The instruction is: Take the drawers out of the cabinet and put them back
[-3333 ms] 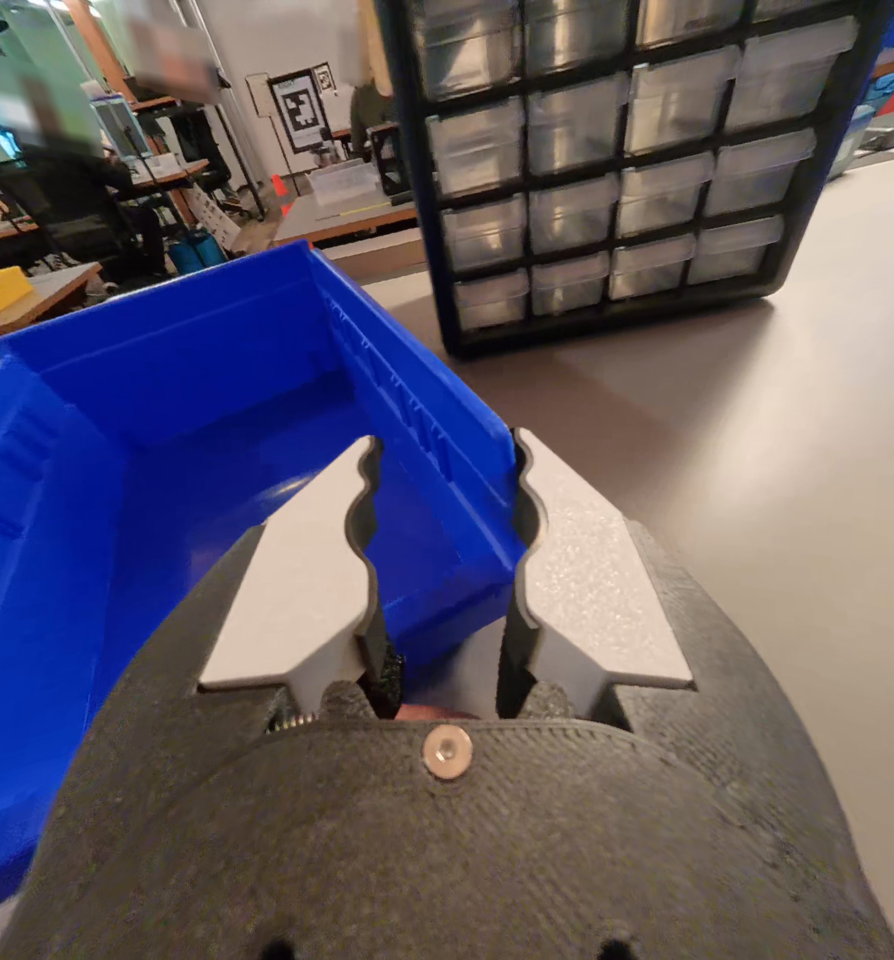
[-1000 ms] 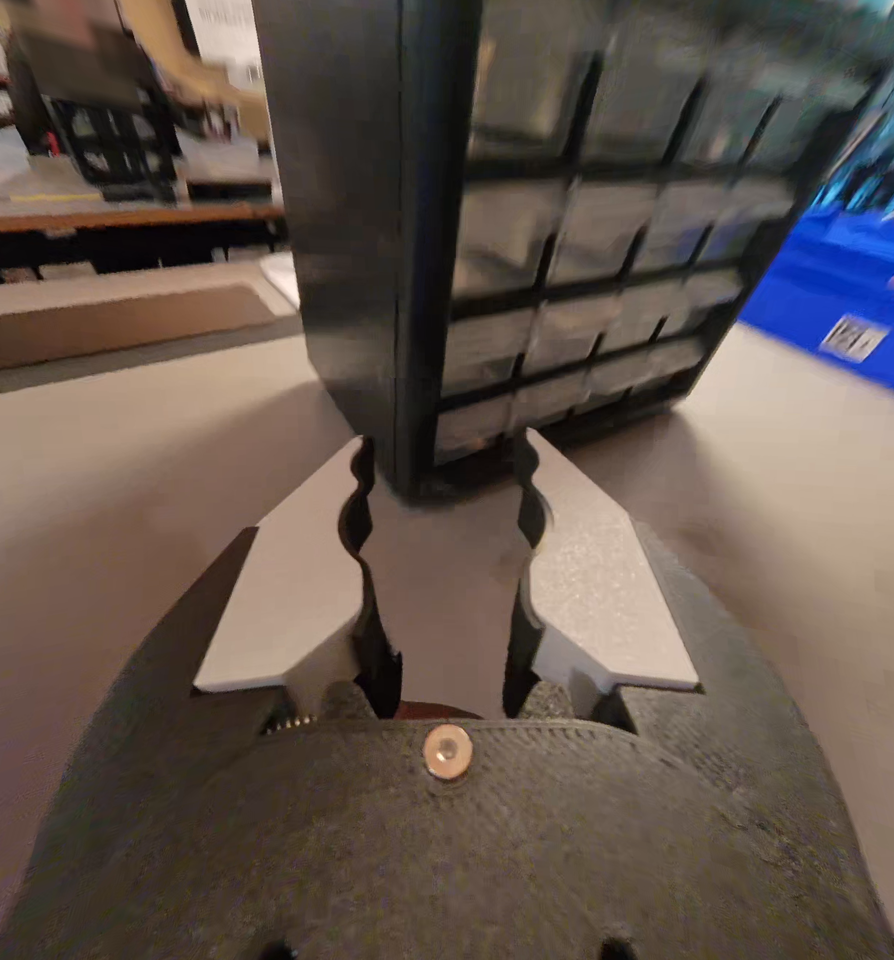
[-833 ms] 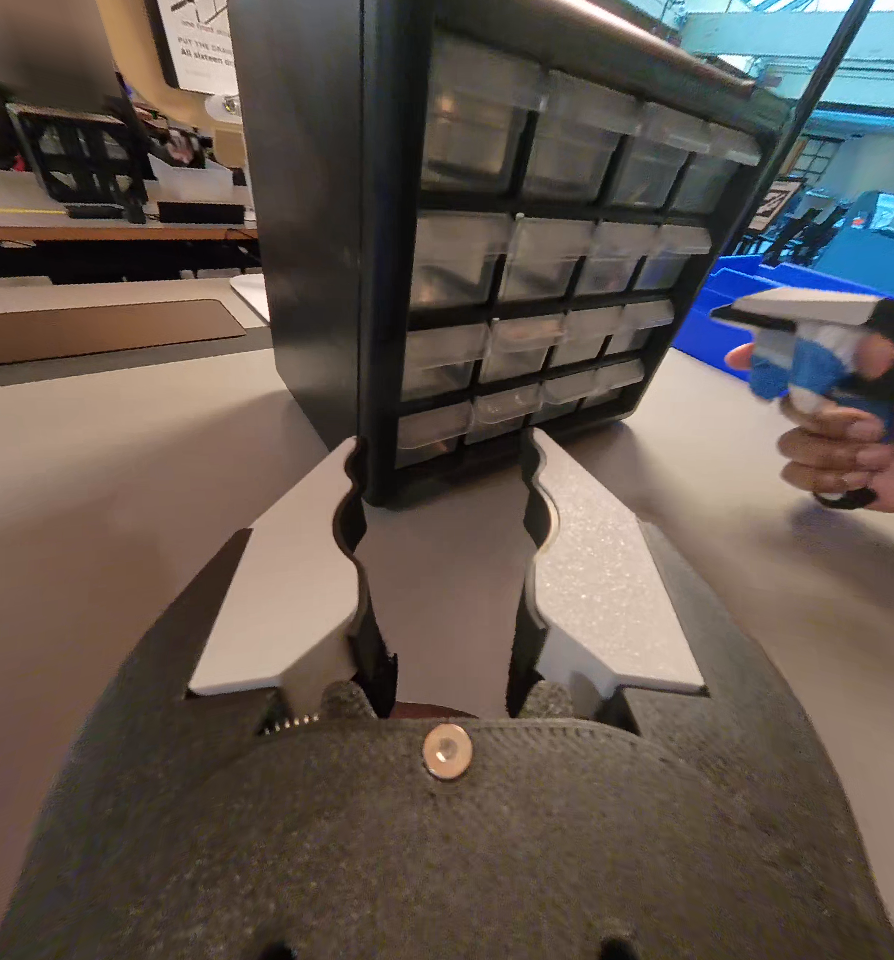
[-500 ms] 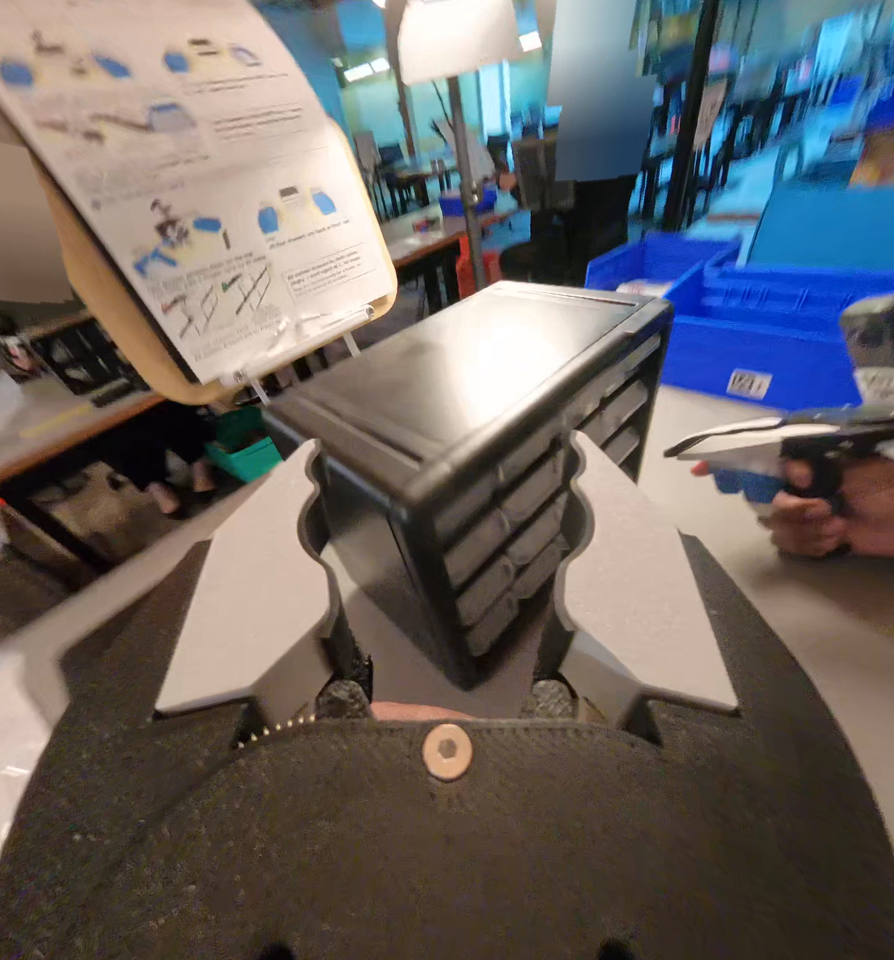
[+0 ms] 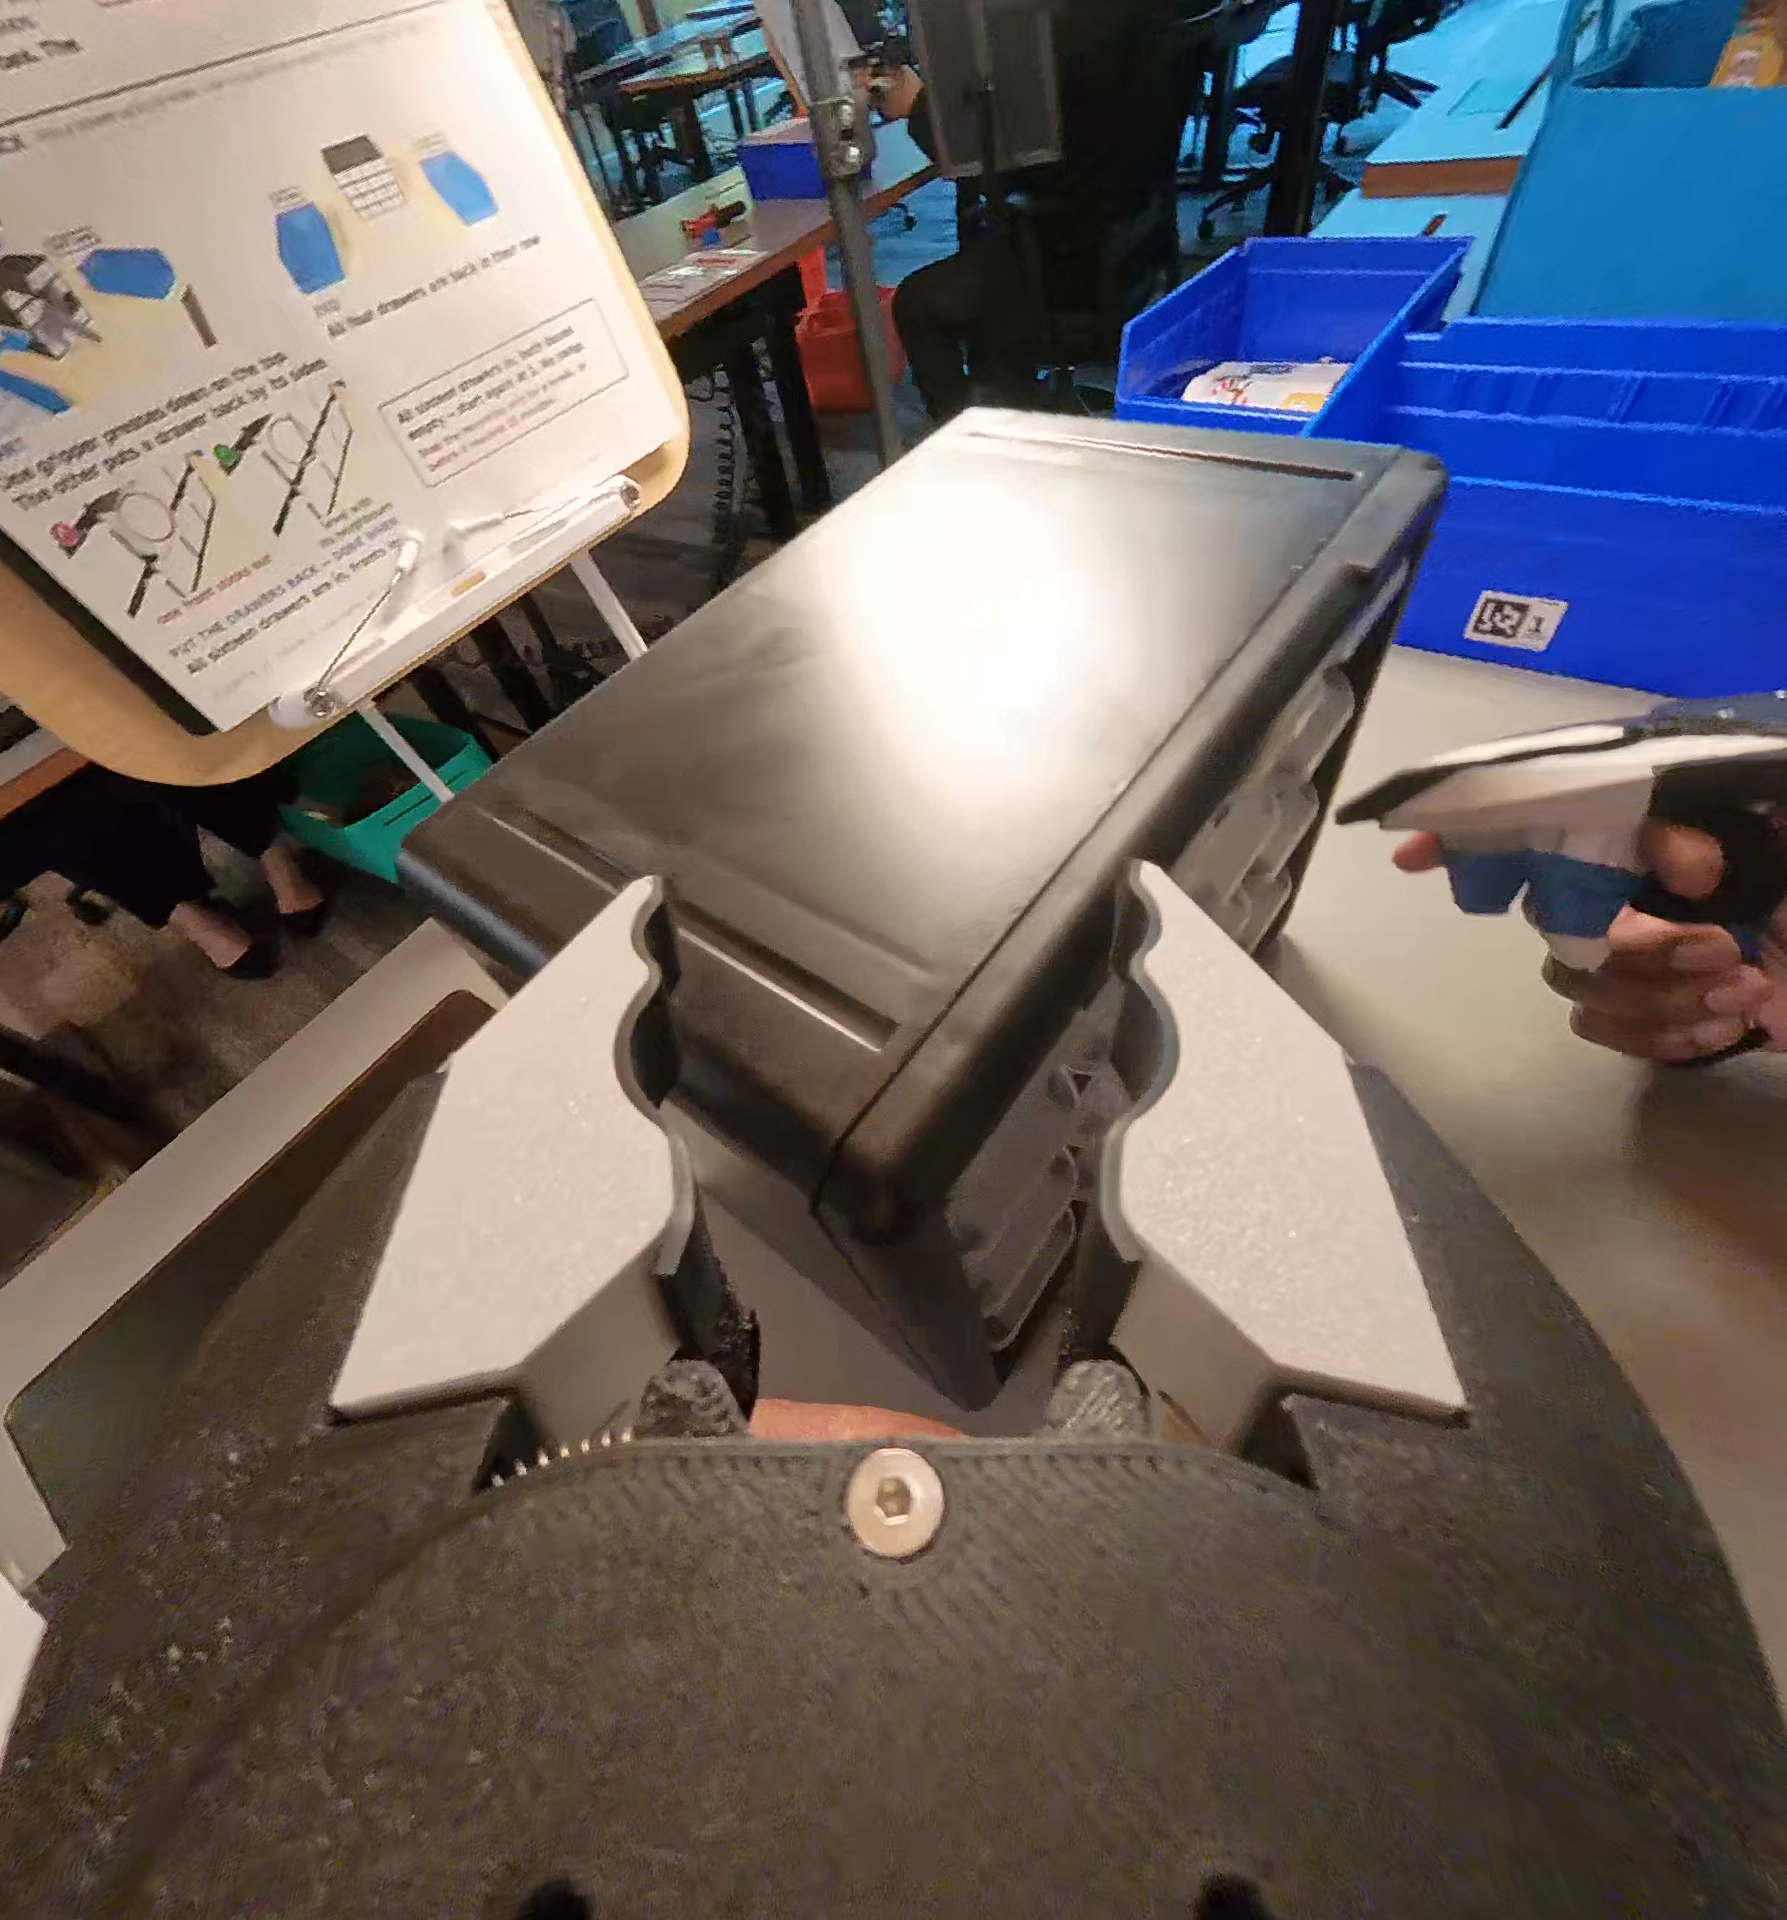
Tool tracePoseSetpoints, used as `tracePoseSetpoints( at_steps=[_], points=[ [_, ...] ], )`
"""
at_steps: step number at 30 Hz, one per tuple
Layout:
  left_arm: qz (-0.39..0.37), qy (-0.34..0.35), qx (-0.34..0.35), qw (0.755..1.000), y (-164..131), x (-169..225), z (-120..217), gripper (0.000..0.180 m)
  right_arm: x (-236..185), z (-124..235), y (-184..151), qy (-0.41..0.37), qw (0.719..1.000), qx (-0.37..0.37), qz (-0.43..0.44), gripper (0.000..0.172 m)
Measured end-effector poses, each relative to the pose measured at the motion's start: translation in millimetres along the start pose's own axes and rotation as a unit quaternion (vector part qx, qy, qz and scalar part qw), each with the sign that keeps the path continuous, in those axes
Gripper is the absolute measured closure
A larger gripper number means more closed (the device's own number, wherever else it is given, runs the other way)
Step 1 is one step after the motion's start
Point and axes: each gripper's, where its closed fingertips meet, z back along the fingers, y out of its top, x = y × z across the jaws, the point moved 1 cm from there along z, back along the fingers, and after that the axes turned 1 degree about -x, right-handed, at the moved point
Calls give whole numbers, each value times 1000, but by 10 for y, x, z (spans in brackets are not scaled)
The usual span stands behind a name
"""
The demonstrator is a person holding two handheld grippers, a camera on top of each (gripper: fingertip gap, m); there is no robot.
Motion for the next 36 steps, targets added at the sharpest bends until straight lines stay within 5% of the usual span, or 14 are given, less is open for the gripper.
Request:
tracePoseSetpoints(
  at_steps=[15, 21, 36],
  points=[
    [-60, -22, -11, 998, -123, 121, -85, 102, 120, -124, 248, -17, 983, 113, -143, 141],
    [-59, -20, -16, 998, -126, 126, -89, 102, 90, -138, 233, 1, 977, 131, -168, 163],
    [-89, 4, -41, 995, -136, 155, -69, 109, -555, 594, -93, 68, 963, 154, -210, 167]
  ],
)
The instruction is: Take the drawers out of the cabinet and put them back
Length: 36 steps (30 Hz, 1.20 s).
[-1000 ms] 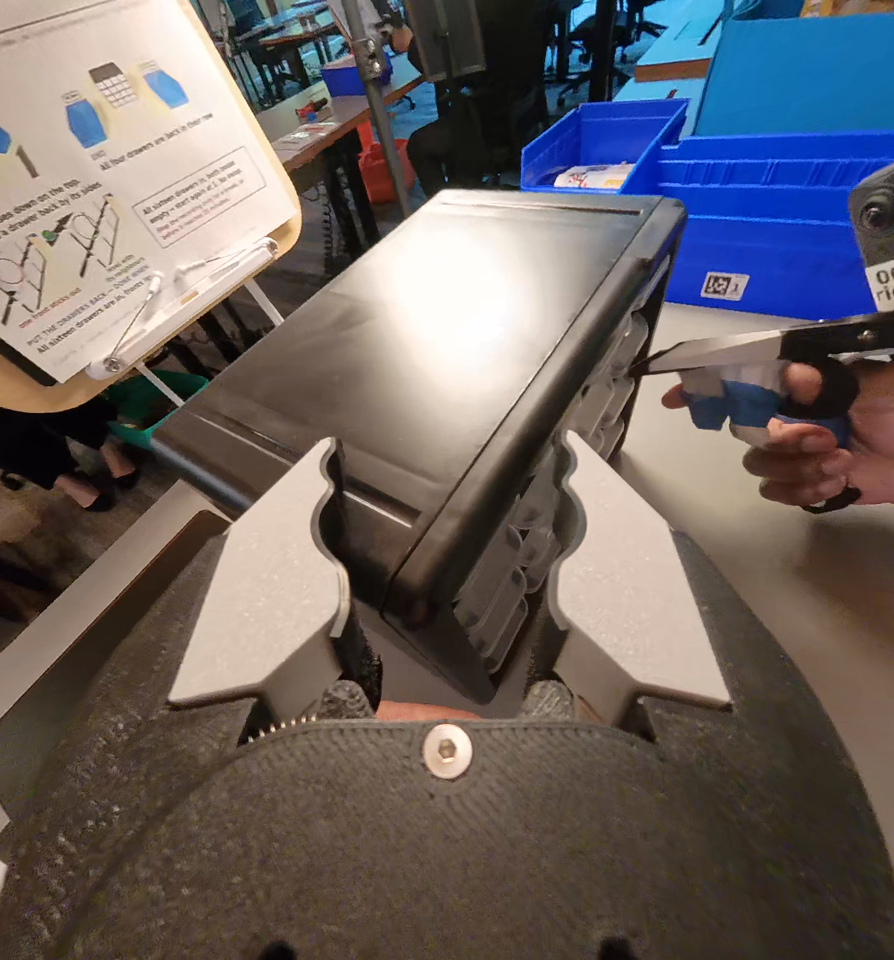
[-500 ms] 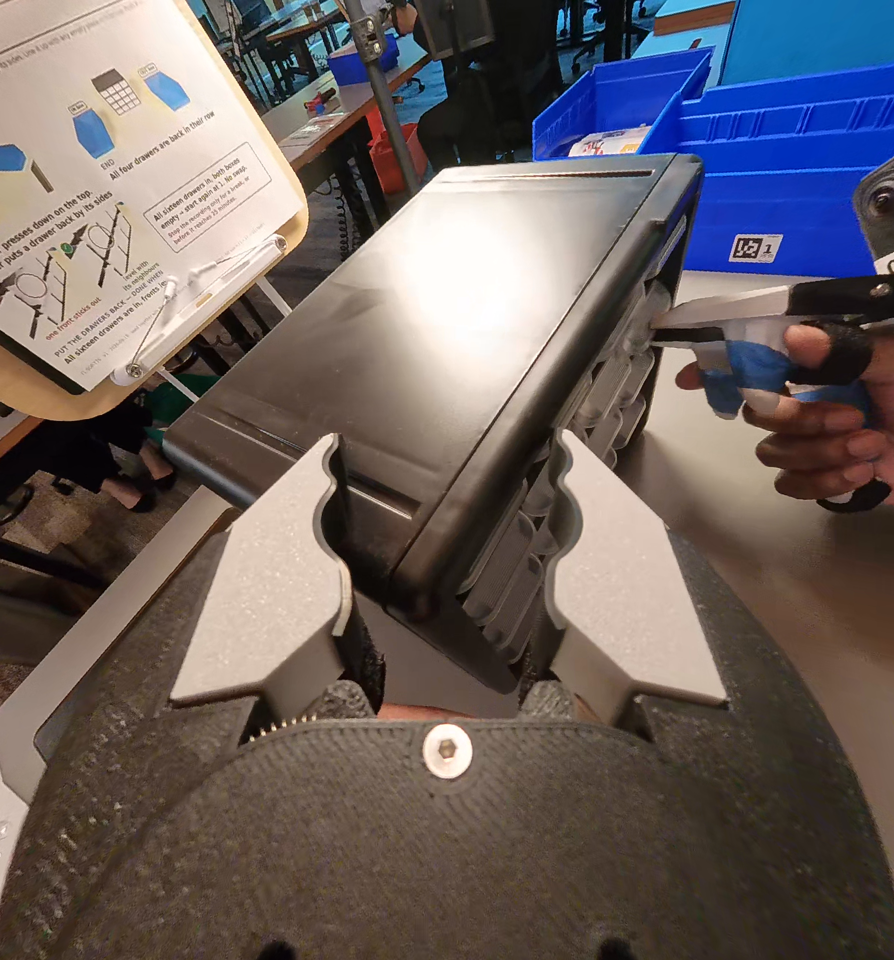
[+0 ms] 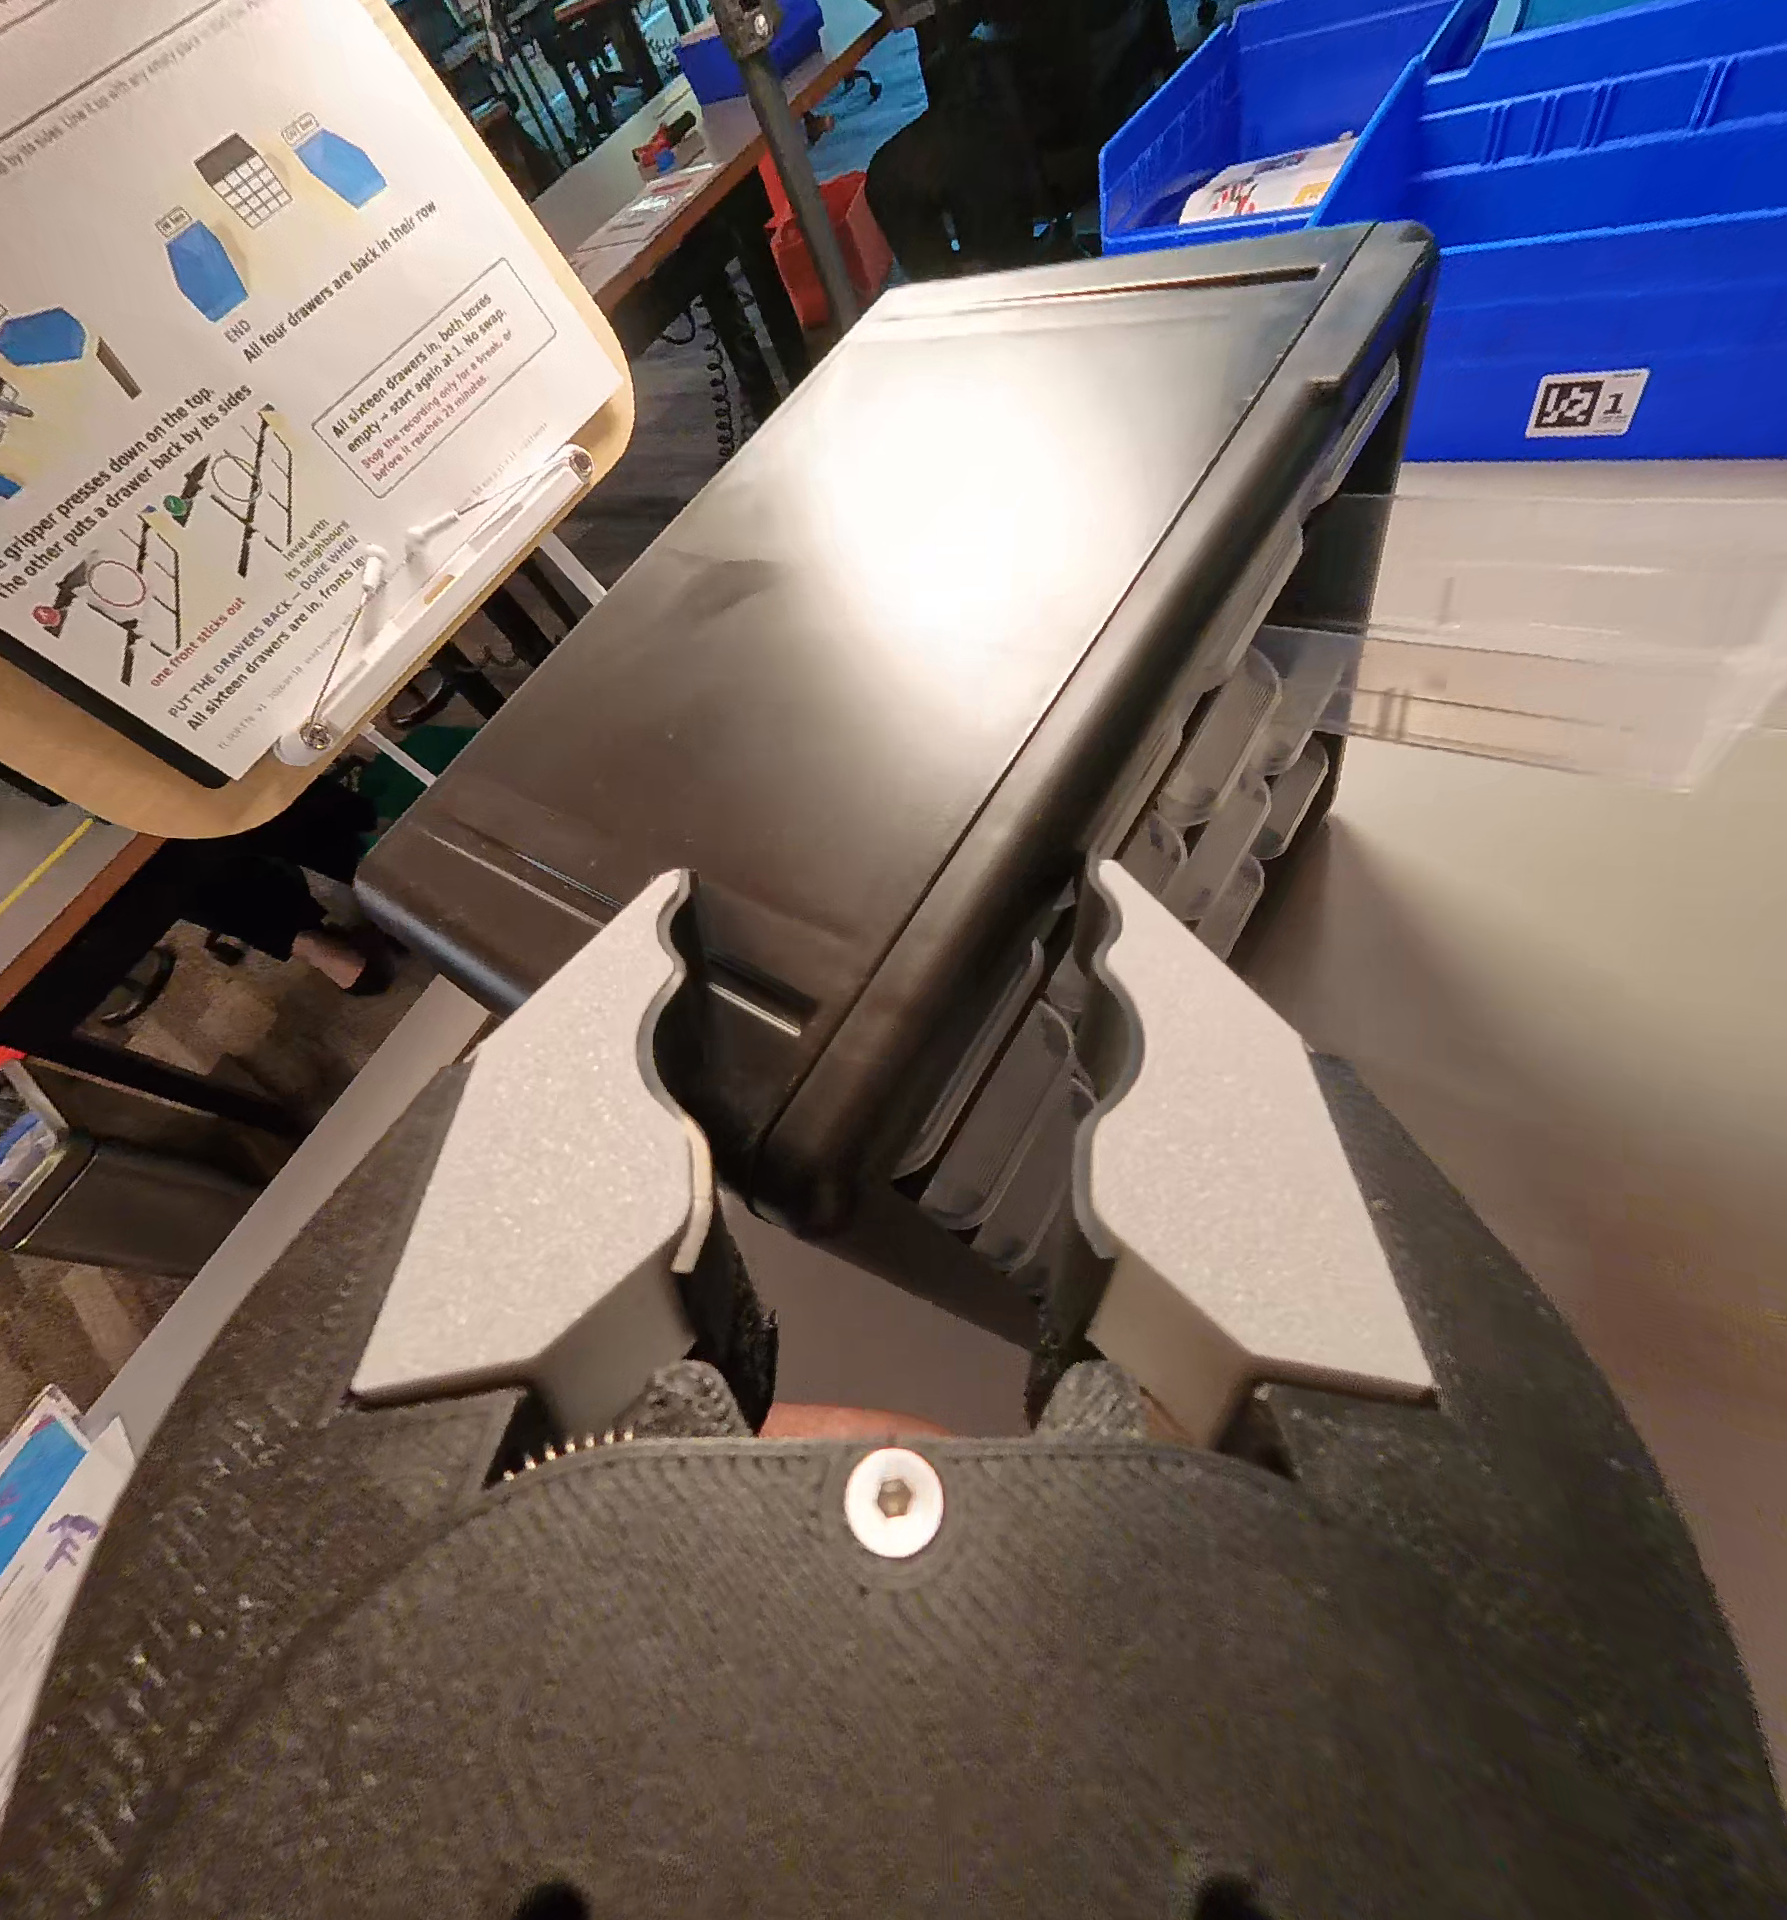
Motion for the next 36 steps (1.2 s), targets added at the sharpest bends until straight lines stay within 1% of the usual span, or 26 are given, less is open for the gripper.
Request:
tracePoseSetpoints(
  at_steps=[3, 7, 11, 15, 20, 22, 25, 28, 29, 30, 33, 36],
  points=[
    [-5, 5, -5, 1000, 1, 2, -7, 109, -153, 98, 21, 4, 1000, 9, 1, 167],
    [-3, 5, -6, 1000, 2, 3, -8, 109, -390, 140, 90, 21, 1000, 20, 11, 169],
    [-2, 5, -5, 1000, 3, 3, -6, 109, -441, 168, 106, 19, 1000, 19, 0, 171],
    [0, 4, -5, 1000, 2, 3, -5, 109, -361, 305, 92, 0, 1000, 14, -9, 170],
    [0, 2, -4, 1000, 4, 2, -5, 109, -55, 658, -10, -65, 997, 6, -41, 169],
    [-1, 3, -5, 1000, 3, 3, -4, 109, 51, 804, -77, -103, 994, -5, -48, 168],
    [-1, 4, -5, 1000, 4, 5, -5, 109, 173, 987, -251, -150, 986, -39, -64, 168],
    [-2, 5, -6, 1000, 3, 7, -4, 110, 291, 1139, -532, -204, 971, -112, -58, 165],
    [-2, 6, -7, 1000, 4, 7, -4, 110, 311, 1183, -618, -214, 965, -139, -51, 160],
    [-2, 6, -7, 1000, 4, 8, -5, 110, 317, 1224, -704, -219, 960, -168, -45, 154],
    [-3, 7, -7, 1000, 8, 16, -6, 110, 256, 1337, -916, -206, 947, -245, -39, 143],
    [-3, 4, -5, 1000, 19, 33, -8, 110, 104, 1392, -964, -165, 941, -294, 10, 140]
  ],
)
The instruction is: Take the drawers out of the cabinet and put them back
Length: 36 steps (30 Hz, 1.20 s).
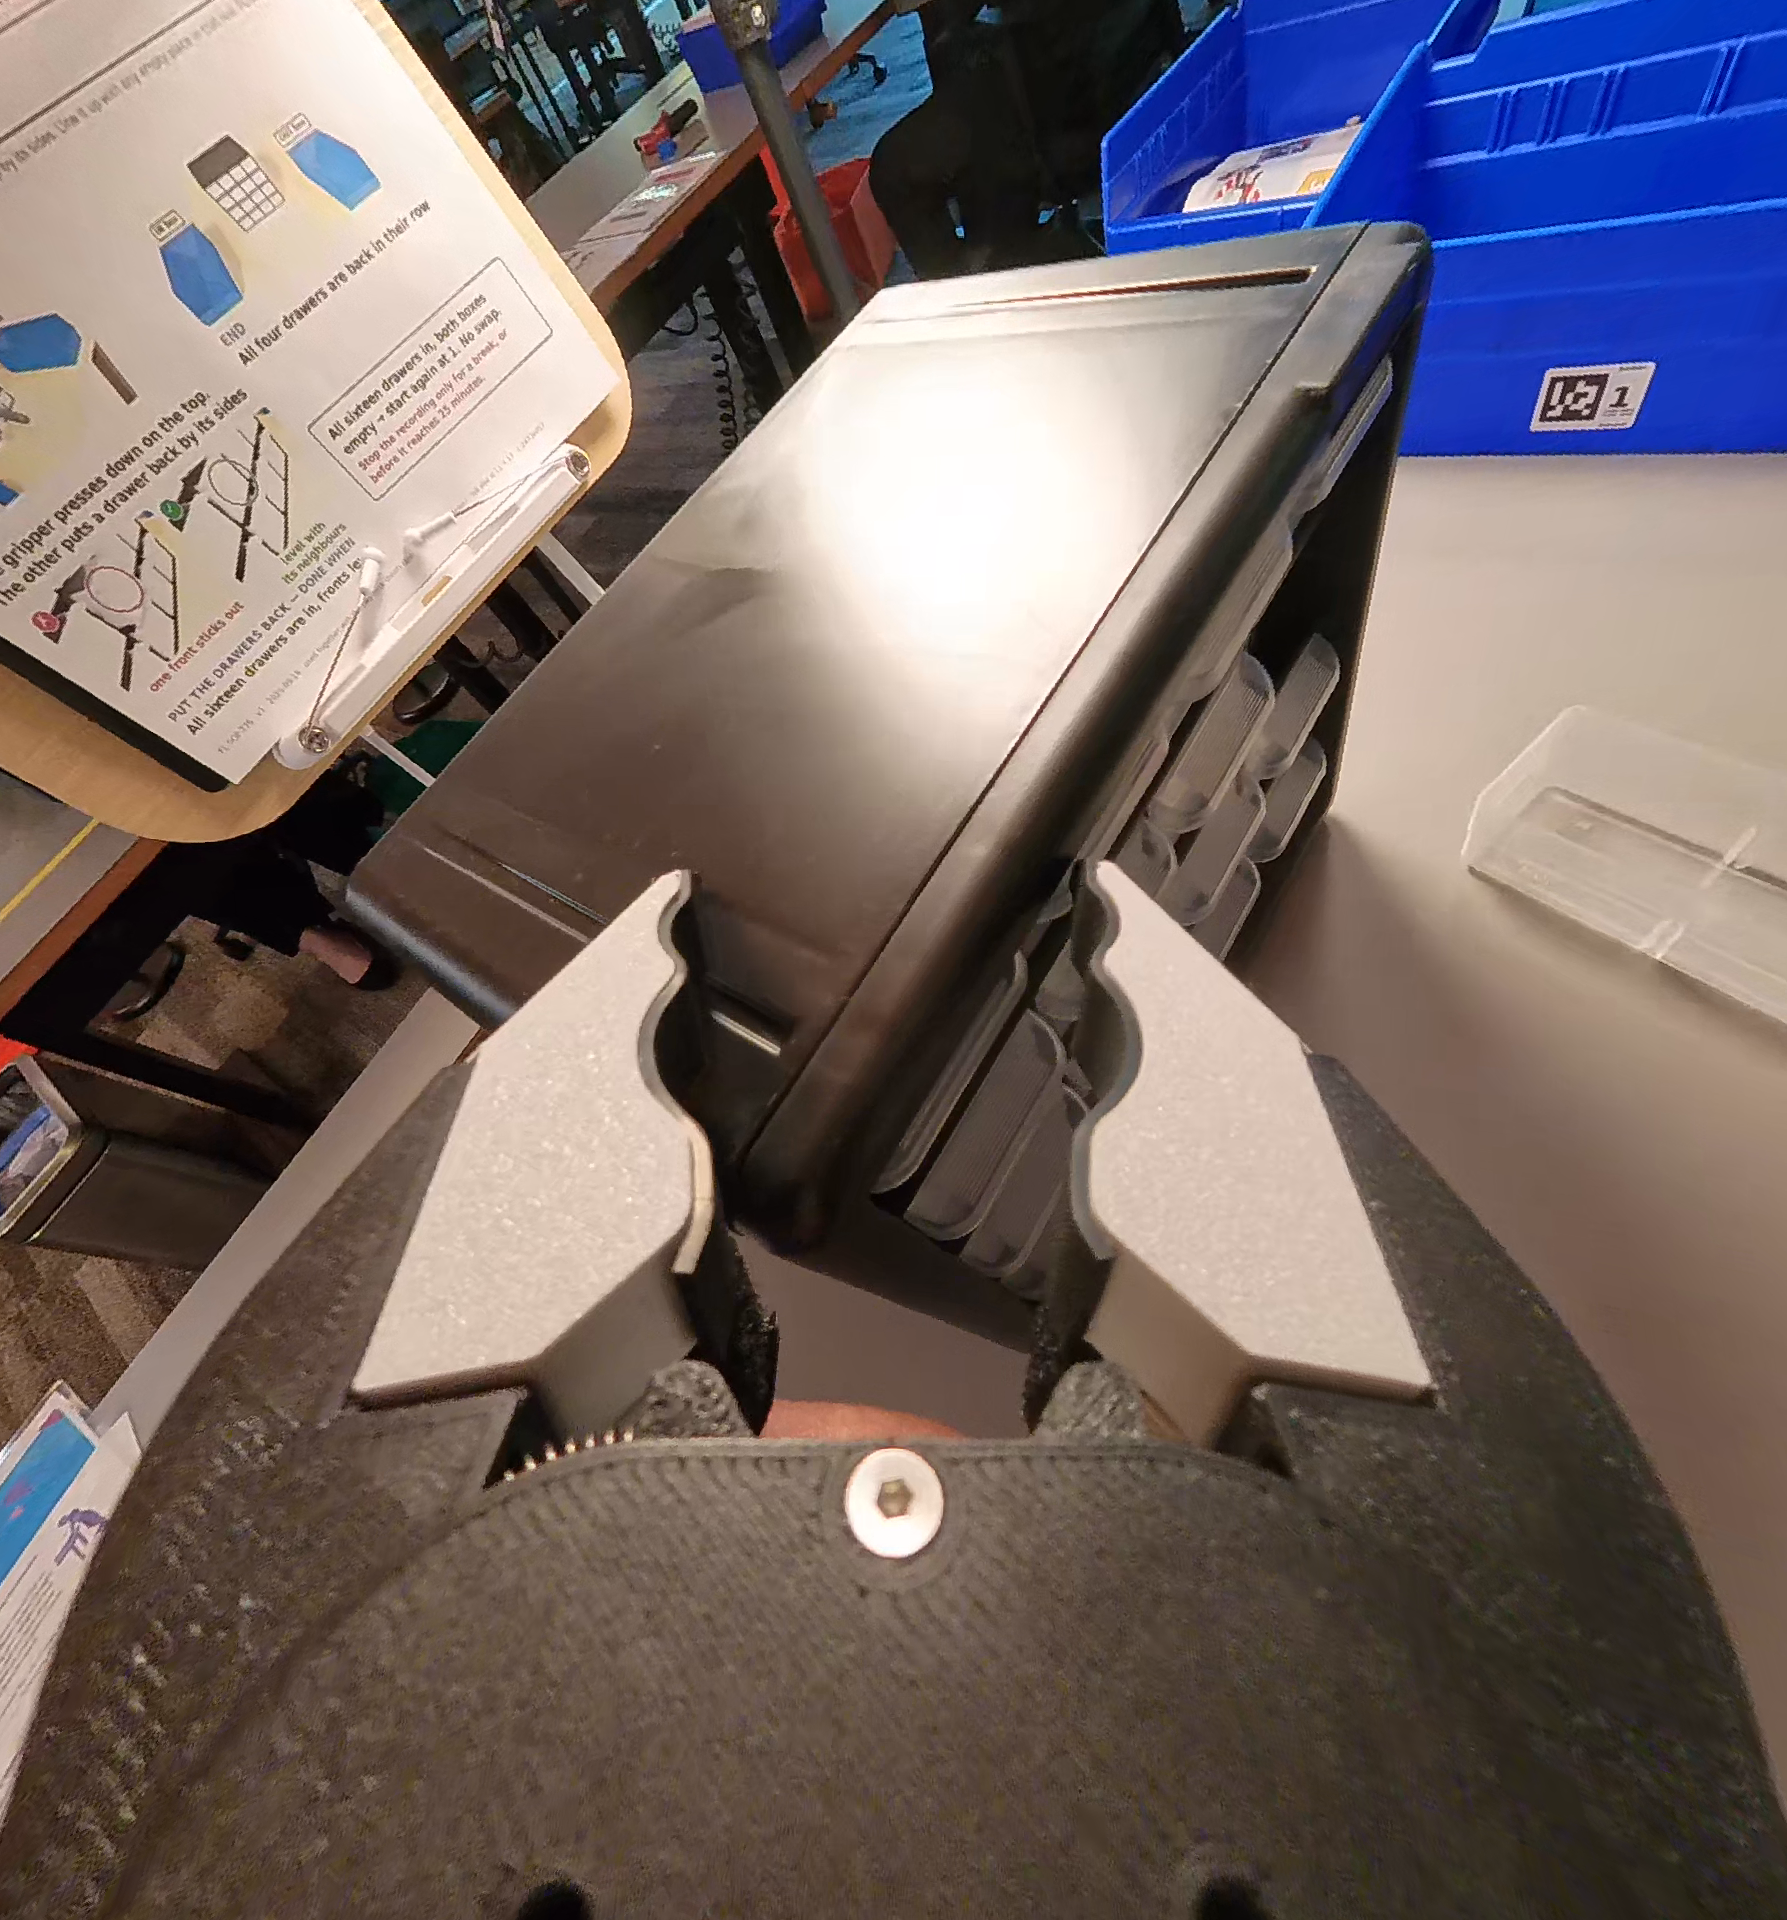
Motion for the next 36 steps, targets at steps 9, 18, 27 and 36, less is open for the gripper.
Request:
tracePoseSetpoints(
  at_steps=[9, 18, 27, 36],
  points=[
    [1, 0, -1, 1000, -2, 4, 2, 109, -74, 139, 682, -126, 861, -41, 490, 119],
    [4, -4, 0, 1000, -3, 9, 7, 108, 182, -200, 389, -117, 752, -213, 613, 113],
    [1, -5, -1, 1000, -2, 9, 6, 109, 261, -286, 337, -147, 719, -223, 642, 154],
    [1, -3, -2, 1000, -1, 12, 5, 108, -169, 65, 942, -140, 776, -96, 608, 154]
  ],
)
